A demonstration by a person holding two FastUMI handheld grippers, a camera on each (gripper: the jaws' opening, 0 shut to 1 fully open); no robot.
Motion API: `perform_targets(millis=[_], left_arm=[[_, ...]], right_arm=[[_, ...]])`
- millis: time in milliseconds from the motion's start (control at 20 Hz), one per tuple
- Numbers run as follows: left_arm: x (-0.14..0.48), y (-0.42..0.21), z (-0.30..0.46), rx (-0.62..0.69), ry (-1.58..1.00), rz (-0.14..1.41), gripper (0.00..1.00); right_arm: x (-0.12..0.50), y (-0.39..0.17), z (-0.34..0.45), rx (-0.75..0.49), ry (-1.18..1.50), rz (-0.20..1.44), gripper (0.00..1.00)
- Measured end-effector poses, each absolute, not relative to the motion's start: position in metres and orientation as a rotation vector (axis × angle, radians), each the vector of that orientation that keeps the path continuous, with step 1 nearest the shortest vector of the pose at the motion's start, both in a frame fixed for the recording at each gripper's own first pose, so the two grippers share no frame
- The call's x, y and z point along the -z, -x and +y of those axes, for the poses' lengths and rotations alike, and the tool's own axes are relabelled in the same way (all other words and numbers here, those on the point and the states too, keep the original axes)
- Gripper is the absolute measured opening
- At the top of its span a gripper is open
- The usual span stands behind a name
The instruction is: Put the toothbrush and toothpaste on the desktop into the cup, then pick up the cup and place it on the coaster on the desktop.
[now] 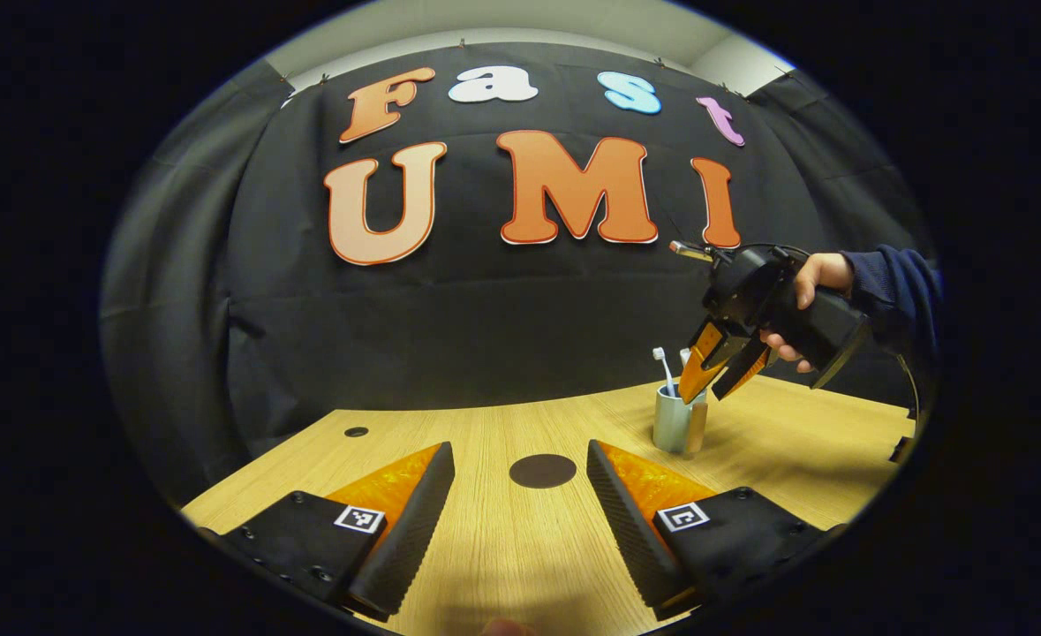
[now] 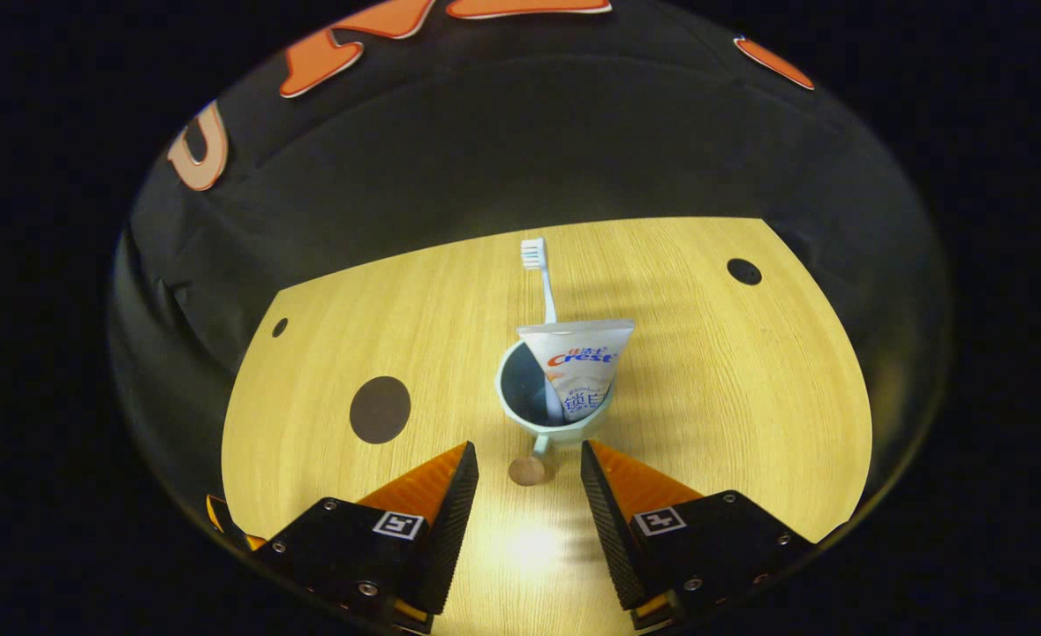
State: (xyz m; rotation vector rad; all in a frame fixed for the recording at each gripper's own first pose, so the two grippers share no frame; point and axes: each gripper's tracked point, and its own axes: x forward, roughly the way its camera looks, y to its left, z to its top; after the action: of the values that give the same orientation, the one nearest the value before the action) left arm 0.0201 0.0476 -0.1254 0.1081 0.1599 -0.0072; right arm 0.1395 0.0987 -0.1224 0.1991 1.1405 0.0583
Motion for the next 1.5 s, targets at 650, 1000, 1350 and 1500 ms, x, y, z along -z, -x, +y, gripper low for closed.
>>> perform_targets(millis=[650, 1000, 1350, 1500], left_arm=[[0.155, -0.017, 0.065, -0.014, 0.002, 0.204, 0.96], [0.161, -0.014, 0.06, -0.001, 0.027, 0.236, 0.96], [0.163, -0.011, 0.063, -0.01, 0.015, 0.247, 0.96], [0.165, -0.011, 0.063, -0.01, 0.013, 0.261, 0.96]], right_arm=[[0.189, -0.143, 0.1, 0.068, -0.13, 1.32, 0.53], [0.191, -0.155, 0.094, 0.025, -0.004, 1.277, 0.24], [0.193, -0.158, 0.092, -0.056, 0.041, 1.231, 0.24], [0.194, -0.161, 0.091, -0.122, 0.046, 1.219, 0.24]])
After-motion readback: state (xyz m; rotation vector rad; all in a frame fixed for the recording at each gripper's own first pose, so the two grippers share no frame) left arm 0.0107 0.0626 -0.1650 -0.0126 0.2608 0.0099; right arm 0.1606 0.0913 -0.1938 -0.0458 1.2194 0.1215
